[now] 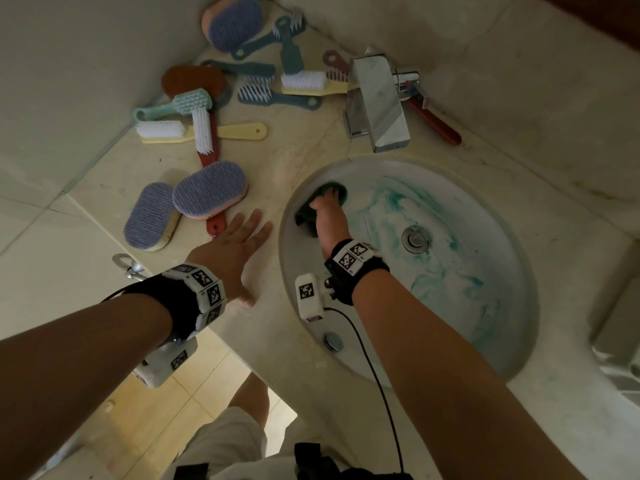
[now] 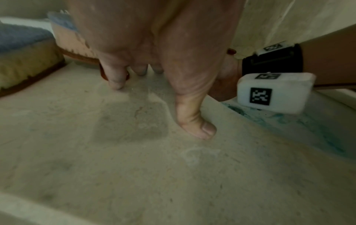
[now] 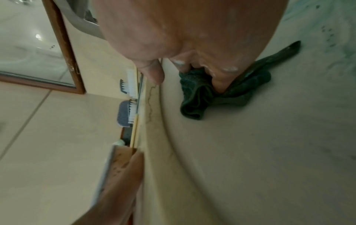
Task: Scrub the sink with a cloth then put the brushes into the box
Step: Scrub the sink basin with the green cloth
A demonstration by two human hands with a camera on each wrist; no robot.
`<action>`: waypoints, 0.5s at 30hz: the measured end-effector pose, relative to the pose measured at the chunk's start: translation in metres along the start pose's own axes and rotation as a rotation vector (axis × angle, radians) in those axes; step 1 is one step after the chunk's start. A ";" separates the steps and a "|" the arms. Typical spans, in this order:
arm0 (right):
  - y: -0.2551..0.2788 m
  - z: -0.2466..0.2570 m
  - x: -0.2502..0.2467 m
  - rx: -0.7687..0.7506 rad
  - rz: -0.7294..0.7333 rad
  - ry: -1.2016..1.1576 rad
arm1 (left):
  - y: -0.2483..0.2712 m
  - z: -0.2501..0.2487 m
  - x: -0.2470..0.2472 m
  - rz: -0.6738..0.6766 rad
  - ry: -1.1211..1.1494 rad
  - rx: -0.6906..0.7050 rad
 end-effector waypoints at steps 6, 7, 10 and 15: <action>0.002 0.000 0.008 0.008 0.063 0.094 | 0.001 0.000 -0.001 -0.003 0.007 0.008; -0.001 0.003 0.004 -0.007 0.037 0.103 | 0.001 0.000 -0.001 -0.002 0.008 0.007; -0.002 0.008 -0.008 0.020 -0.076 0.040 | 0.000 -0.001 -0.001 0.000 0.014 0.005; 0.025 0.008 0.006 -0.008 0.047 0.081 | 0.000 0.000 0.000 0.004 -0.016 0.002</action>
Point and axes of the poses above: each hand's wrist, its own y-axis away from the middle knuckle, its own x-axis out of the palm, z = x × y, the point moved 5 cm from there along -y, towards the middle knuckle, and after that the axes turned 7 degrees about z, right-handed, at the moved point
